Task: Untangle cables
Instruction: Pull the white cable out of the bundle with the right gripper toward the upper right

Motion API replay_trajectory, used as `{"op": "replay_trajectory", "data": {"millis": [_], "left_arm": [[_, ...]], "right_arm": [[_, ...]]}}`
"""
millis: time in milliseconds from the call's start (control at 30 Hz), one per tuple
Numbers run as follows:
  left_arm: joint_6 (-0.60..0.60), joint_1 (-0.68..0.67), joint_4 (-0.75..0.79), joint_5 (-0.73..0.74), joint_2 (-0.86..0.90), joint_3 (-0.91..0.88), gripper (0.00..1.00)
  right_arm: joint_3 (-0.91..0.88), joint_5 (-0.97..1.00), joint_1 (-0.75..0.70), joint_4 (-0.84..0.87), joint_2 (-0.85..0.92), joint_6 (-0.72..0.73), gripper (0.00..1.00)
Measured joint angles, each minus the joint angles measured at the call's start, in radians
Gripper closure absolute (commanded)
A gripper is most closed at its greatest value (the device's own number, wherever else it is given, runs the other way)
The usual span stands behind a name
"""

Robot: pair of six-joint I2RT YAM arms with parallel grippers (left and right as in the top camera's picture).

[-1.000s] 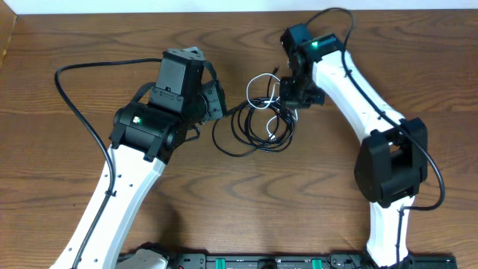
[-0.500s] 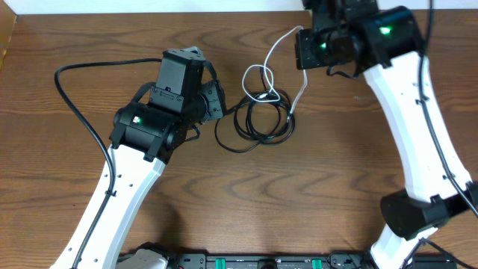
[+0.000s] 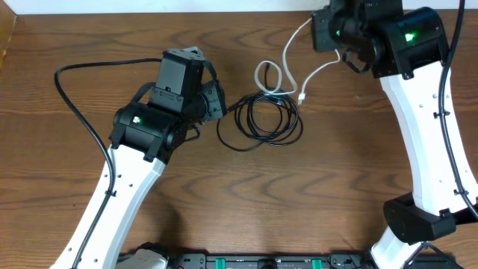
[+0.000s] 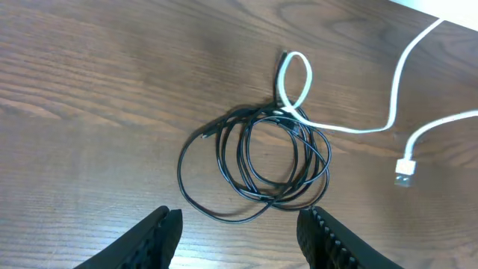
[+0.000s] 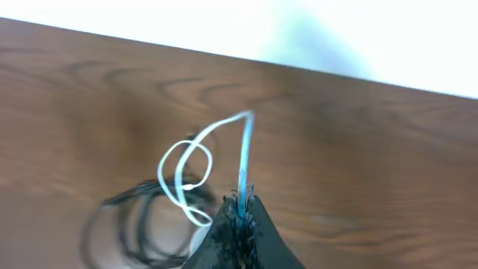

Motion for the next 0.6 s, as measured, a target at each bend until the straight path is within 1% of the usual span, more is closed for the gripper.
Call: {"op": "replay_trajectory", "data": {"millis": [100,200,267,367,433,467,500,567,600], "left_arm": [[0.0,0.0,0.0,0.0,0.0,0.0,0.45],[0.0,0.0,0.0,0.0,0.0,0.0,0.45],[0.0,0.0,0.001,0.0,0.0,0.0,0.45],[0.0,0.0,0.002,0.0,0.0,0.0,0.45],[0.0,0.0,0.002,0.0,0.0,0.0,0.45],[0.0,0.0,0.002,0.0,0.0,0.0,0.45],[0.0,0.0,0.003,0.0,0.0,0.0,0.45],[0.0,0.0,0.008,0.0,0.001,0.0,0.45],[0.0,0.0,0.01,0.0,0.002,0.0,0.45]], "right_arm": [[0.0,0.089,-0.002,-0.005,0.007,-0.028,0.99],[0.0,0.109,-0.051,0.006,0.019,-0.027,0.99],[0.0,0.117,-0.148,0.01,0.02,-0.023,0.99],[0.0,0.129,-0.349,0.013,0.021,-0.018,0.99],[0.002,0.097,-0.47,0.024,0.021,-0.016,0.99],[0.002,0.091,-0.496,0.024,0.021,-0.016,0.99],[0.002,0.066,-0.562,0.025,0.021,-0.015,0.99],[0.002,0.042,-0.646,0.027,0.021,-0.012,0.99],[0.002,0.038,-0.663,0.032,0.021,-0.012,0.99]]}}
